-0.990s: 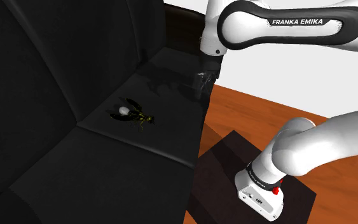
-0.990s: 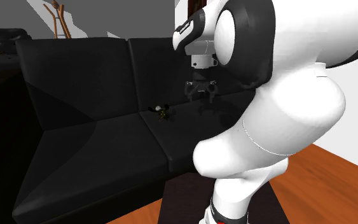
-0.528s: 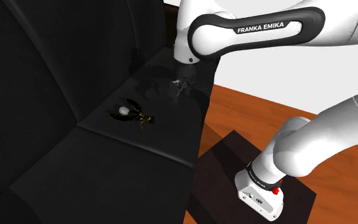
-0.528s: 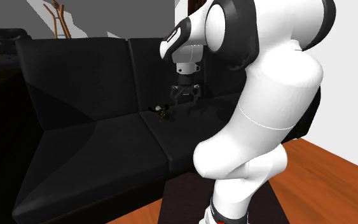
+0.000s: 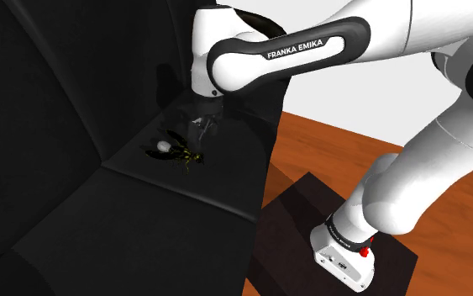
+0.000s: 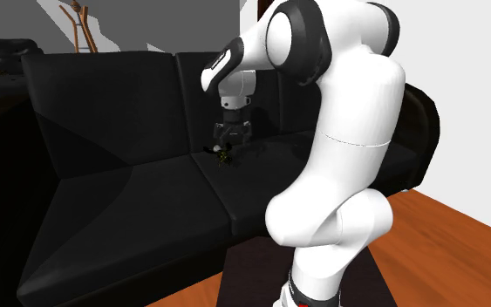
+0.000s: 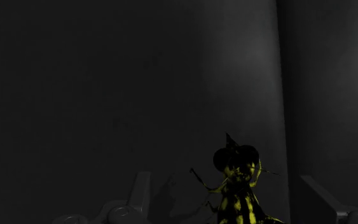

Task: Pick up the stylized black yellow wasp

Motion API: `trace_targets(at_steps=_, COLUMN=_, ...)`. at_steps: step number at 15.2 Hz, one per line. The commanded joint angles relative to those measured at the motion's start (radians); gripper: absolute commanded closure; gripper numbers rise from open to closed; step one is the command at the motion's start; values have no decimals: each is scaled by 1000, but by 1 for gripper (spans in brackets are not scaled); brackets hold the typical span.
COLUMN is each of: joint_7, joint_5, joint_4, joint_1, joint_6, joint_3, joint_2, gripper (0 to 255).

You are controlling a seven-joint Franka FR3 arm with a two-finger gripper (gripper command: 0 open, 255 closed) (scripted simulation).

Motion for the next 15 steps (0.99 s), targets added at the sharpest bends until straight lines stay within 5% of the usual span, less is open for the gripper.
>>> trace_targets(at_steps=1, joint_7=7, joint_5=-12, joint_4=47, joint_1=16, joint_6=28, joint_3=20, joint_2=68, gripper=0)
trace_targets(at_steps=11, joint_7=15, joint_5=-32, joint_4=11, joint_1=25, joint_6=135, joint_3=28, joint_2=138, gripper=0)
trace_targets(at_steps=12, joint_7=16, joint_5=-31, joint_4=11, joint_1=26, joint_6=135, joint_3=29, joint_2=137, gripper=255)
trace_targets(at_steps=15, joint_7=16, joint_5=-31, joint_4=10, joint_1=26, joint_6=135, joint_3=29, joint_2=137, gripper=255)
